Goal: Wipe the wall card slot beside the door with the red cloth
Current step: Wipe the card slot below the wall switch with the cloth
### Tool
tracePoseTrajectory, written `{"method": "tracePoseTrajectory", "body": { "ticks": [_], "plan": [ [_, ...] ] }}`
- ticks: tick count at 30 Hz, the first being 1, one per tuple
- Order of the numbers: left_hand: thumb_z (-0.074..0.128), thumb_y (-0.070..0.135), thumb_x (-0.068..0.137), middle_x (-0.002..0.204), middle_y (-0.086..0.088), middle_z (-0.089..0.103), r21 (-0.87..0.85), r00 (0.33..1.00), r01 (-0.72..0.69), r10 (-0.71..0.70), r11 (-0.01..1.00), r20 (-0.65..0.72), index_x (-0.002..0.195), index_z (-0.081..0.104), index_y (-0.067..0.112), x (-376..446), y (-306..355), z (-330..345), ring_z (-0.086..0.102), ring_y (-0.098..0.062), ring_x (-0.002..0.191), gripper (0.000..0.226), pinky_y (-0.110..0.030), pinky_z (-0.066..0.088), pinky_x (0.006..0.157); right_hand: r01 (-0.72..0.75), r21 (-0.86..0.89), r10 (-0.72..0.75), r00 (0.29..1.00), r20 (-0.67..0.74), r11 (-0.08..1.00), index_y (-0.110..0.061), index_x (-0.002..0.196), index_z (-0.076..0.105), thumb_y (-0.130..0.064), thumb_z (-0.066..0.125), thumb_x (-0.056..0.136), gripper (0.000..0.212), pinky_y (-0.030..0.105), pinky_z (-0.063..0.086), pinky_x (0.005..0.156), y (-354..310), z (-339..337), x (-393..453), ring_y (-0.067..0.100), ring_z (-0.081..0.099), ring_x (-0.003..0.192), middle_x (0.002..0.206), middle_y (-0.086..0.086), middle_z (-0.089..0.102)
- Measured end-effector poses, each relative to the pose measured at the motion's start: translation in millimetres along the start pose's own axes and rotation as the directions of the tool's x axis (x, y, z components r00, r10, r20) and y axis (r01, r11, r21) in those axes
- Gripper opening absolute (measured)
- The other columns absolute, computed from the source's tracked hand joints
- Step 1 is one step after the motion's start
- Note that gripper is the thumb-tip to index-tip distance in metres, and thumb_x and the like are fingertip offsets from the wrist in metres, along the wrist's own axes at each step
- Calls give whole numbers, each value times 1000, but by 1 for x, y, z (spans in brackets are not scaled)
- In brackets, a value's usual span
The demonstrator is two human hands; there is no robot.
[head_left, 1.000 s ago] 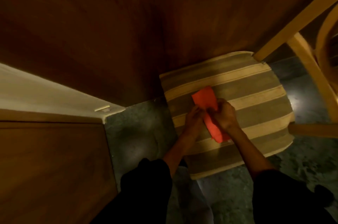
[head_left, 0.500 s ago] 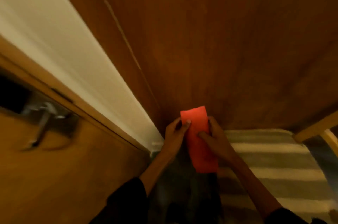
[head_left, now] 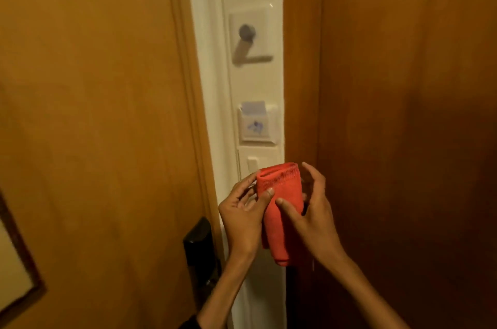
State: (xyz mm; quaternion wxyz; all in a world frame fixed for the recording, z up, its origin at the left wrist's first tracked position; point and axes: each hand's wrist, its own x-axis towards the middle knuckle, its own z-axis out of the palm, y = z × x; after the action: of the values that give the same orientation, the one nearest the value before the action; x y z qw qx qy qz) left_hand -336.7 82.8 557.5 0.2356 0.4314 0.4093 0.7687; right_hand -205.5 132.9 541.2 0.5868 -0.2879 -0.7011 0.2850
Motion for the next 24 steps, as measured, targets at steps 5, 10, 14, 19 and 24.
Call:
{"method": "tracePoseTrajectory", "body": {
  "ticks": [5, 10, 14, 19, 24],
  "plan": [
    [81, 6, 82, 109, 13, 80, -40, 997, -70, 68, 997, -38, 118, 71, 28, 58, 16, -8, 76, -5, 105, 44, -23, 63, 84, 213, -207, -260, 937, -233, 955, -25, 133, 43, -37, 74, 86, 58, 5, 48, 91, -14, 47, 46, 2, 55, 116, 139, 0, 44],
    [76, 0, 87, 95, 26, 79, -78, 993, -114, 111, 990, -41, 118, 70, 24, 103, 13, 0, 76, 6, 94, 40, -10, 59, 74, 316, -561, -502, 839, -212, 766, -9, 120, 62, -43, 54, 97, 42, 19, 47, 98, -3, 75, 86, 17, 44, 128, 147, 12, 37],
    [77, 1, 86, 99, 20, 80, -82, 986, -154, 148, 985, -74, 112, 74, 29, 118, 3, 8, 78, -2, 97, 38, -16, 62, 78, 207, -608, -452, 847, -281, 766, -14, 136, 60, -39, 62, 97, 46, 36, 45, 107, 14, 81, 103, -1, 34, 137, 155, -20, 29],
    [74, 28, 87, 113, 29, 74, 114, 945, -322, 327, 940, -26, 120, 70, 39, 125, -3, 2, 71, 6, 110, 35, -18, 61, 89, 281, -836, -622, 778, -89, 471, -7, 158, 25, -41, 71, 89, 89, 45, 16, 128, 40, 95, 106, 34, 17, 158, 166, 21, 20],
    [37, 43, 107, 164, 10, 34, 382, 742, -670, 598, 637, 304, 156, 34, 26, 173, 14, 1, 31, -7, 156, 52, -33, 37, 124, 174, -897, -538, 839, -81, 407, -1, 160, 6, -47, 33, 106, 76, 52, 14, 128, 35, 109, 119, 36, 7, 159, 171, 21, 2]
  ]
}}
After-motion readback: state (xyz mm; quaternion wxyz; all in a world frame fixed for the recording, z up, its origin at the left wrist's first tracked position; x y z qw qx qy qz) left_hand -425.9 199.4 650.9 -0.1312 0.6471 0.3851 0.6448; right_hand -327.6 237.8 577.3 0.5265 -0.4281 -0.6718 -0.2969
